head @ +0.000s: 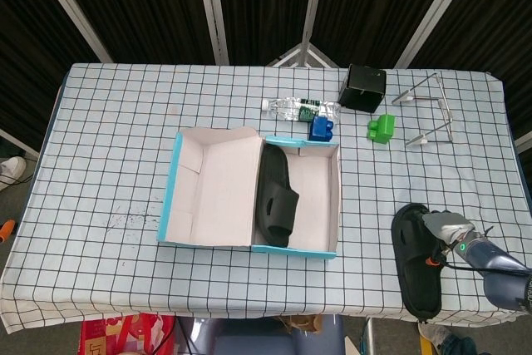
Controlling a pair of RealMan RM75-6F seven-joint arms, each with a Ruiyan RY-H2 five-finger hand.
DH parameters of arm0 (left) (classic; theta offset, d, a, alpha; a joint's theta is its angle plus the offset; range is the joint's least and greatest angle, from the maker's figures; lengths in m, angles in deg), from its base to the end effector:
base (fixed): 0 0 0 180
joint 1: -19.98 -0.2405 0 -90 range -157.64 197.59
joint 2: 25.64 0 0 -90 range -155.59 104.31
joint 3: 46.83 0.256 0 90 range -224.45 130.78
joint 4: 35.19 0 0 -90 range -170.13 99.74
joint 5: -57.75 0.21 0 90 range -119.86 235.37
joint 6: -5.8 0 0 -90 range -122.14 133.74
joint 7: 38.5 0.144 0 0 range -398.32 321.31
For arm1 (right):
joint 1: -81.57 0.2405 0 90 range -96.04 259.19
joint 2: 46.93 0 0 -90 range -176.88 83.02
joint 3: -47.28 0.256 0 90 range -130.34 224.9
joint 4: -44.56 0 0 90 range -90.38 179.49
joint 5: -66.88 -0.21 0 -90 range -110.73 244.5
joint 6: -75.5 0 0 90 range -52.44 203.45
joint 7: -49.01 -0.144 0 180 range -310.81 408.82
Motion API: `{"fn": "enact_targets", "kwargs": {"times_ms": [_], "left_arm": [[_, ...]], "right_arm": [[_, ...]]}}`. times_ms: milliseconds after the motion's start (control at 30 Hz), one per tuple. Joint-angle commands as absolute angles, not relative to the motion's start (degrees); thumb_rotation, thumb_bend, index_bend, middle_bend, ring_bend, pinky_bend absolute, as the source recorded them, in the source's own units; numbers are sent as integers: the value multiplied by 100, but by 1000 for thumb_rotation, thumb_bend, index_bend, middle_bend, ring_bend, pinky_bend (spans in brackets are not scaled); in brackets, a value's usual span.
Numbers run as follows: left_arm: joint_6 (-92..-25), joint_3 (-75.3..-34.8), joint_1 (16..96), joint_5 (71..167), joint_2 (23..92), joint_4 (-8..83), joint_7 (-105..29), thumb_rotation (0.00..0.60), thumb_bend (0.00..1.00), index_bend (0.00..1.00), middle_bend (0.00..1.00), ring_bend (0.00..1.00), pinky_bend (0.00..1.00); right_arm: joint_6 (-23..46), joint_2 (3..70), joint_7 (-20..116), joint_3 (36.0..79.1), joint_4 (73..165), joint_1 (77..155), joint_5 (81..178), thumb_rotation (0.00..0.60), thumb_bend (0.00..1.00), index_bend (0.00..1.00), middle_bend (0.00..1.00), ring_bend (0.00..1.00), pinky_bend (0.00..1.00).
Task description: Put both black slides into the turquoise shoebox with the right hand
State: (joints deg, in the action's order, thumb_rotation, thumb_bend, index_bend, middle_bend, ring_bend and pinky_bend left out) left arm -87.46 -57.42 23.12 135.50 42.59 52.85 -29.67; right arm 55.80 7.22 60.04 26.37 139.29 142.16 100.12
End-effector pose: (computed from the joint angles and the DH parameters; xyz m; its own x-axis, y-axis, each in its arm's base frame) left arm -0.3259 0.1931 0.1901 0.5257 -0.2313 0.8187 0.8490 0.2025 -0.4880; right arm -0.2893 -0.3110 0.1264 0.3573 -0.8337 0.4210 -0.7845 -0.0233 0.6197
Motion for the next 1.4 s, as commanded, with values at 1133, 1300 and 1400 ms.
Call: {"fn": "enact_targets", "kwargs": {"times_ms": [1133, 1300, 1400], "left_arm": [[-8660, -5723, 2371, 13498, 4338, 5257, -2749, 600, 202, 98, 0, 0, 80], [-8656, -5718, 2375, 13502, 4341, 5260, -2737, 600, 202, 98, 0, 0, 80], [-8666, -5715, 2372, 13513, 4340, 5265, -2740, 600, 202, 98, 0, 0, 80]], "right_arm": [[6258, 1283, 5402, 1706, 13306, 15264, 10055, 600, 237, 123, 164, 88, 0], [6442, 1323, 5294, 1389, 13323, 15591, 9992, 600, 237, 123, 164, 88, 0], [6400, 1365, 5202, 1274, 13356, 15710, 9977, 600, 237, 123, 164, 88, 0]]}}
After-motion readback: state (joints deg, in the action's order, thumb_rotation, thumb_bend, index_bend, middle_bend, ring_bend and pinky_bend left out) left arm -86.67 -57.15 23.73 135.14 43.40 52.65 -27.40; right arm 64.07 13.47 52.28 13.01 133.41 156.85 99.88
